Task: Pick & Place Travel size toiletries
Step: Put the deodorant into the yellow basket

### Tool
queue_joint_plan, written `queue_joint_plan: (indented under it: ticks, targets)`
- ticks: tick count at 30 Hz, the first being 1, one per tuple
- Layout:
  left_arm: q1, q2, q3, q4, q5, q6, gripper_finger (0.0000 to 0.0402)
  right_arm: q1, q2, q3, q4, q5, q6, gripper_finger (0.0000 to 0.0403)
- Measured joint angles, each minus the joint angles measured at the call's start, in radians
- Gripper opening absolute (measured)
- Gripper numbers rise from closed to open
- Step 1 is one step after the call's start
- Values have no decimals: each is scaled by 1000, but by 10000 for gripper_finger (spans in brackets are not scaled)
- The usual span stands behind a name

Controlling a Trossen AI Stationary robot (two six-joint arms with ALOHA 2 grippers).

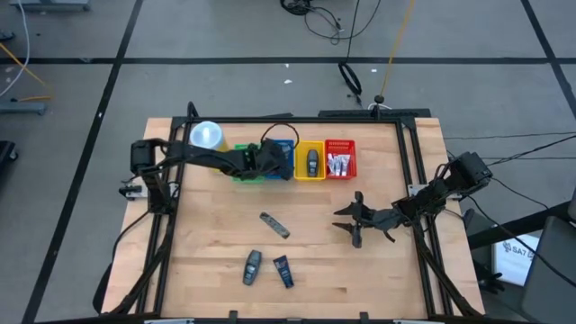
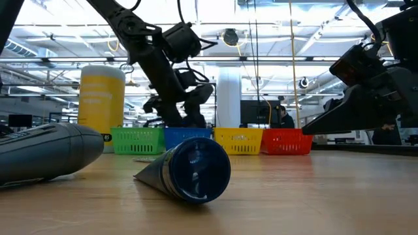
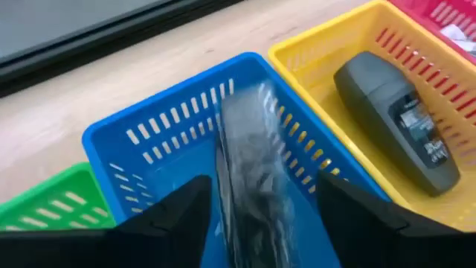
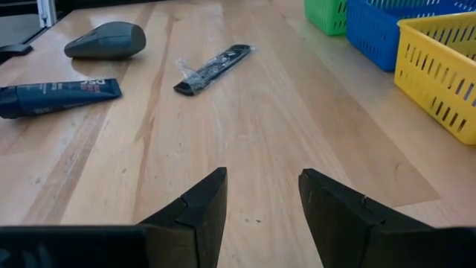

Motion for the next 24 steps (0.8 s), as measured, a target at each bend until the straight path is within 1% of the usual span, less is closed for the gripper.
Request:
queue_joint_plan:
  ticks: [5,8,12,15,18,21,24]
  targets:
    - [-9,-27,0,-26,19,16,261,0,0,0,0,0,1,160]
    - [-27,-54,0,-36,13,58,259,0,0,0,-8,0,4,160]
    - [-78,-123,0,-60,-2,162,247,0,0,0,-13,0,13,160]
    - [-153,-171,0,-108,-60,227,237,0,0,0,-15,-2,27,160]
    - [-254,-201,-45,-124,-138,249,229,0,0,0,-15,-3,41,160]
    - [-348,-217,-113,-114,-163,188,226,0,0,0,-9,-4,52,160]
    - [-441,-219,-188,-74,-172,93,225,0,0,0,1,-4,52,160]
